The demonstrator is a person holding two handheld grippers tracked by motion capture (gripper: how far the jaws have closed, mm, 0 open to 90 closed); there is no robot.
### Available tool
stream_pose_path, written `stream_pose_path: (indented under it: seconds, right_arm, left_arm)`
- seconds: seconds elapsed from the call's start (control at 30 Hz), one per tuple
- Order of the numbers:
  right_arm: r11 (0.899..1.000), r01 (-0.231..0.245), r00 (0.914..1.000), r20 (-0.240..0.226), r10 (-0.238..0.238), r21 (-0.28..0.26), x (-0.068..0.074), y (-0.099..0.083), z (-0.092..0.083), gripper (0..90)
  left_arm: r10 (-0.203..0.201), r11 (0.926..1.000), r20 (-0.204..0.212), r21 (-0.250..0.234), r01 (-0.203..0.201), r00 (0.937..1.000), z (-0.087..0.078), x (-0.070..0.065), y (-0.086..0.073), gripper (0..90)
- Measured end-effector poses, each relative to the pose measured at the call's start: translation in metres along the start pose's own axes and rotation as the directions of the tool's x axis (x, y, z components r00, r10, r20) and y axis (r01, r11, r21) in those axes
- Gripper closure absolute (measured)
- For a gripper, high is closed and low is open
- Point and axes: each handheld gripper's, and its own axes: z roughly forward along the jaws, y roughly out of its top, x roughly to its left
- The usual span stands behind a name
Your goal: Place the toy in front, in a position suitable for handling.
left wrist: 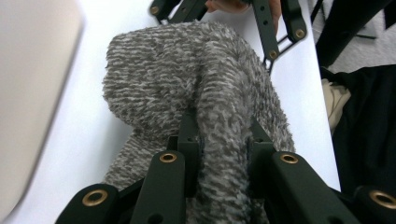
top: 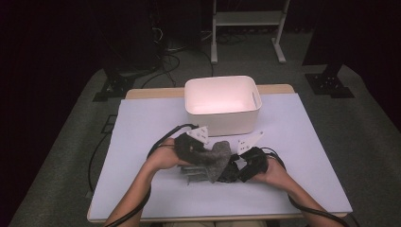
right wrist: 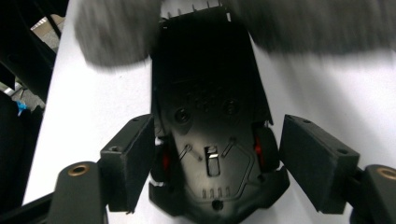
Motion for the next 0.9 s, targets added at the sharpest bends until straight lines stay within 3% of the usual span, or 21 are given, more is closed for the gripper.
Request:
stream_pose_path:
  seconds: [0.1, 0.33, 0.53, 0.7, 0.77, 0.9]
  right_arm:
    - [1.0, 0.012, 0.9999, 0.01, -0.012, 0.006, 0.002, -0.004, -0.005, 23.3]
    - [1.0, 0.007, 0.9997, 0.024, -0.007, -0.002, 0.003, -0.015, -0.003, 21.6]
    - [1.0, -0.014, 0.9999, 0.003, 0.014, -0.013, 0.008, -0.015, -0.004, 17.9]
    - [0.999, 0.027, 0.9992, 0.028, -0.028, 0.03, 0.014, -0.014, 0.007, 13.6]
    - [0.997, 0.059, 0.9954, 0.073, -0.063, 0.055, 0.017, -0.012, 0.014, 20.5]
    - [0.996, 0.065, 0.9944, 0.078, -0.07, 0.062, 0.013, -0.012, 0.011, 22.9]
  left_arm:
    - [0.023, 0.9988, 0.021, 0.043, -0.024, 0.9995, 0.023, 0.0, 0.01, 73.9]
    - [0.027, 0.9938, 0.037, 0.107, -0.031, 0.9989, 0.05, 0.001, 0.014, 74.0]
    - [0.013, 0.9945, 0.02, 0.104, -0.015, 0.9997, 0.047, 0.0, 0.009, 74.2]
    - [0.005, 0.9947, 0.012, 0.103, -0.007, 0.9999, 0.047, -0.001, 0.008, 74.2]
    - [0.01, 0.9941, 0.016, 0.108, -0.012, 0.9998, 0.047, -0.002, 0.008, 74.2]
    - [-0.002, 0.9946, 0.006, 0.104, 0.002, 1.0, 0.039, 0.001, -0.001, 74.2]
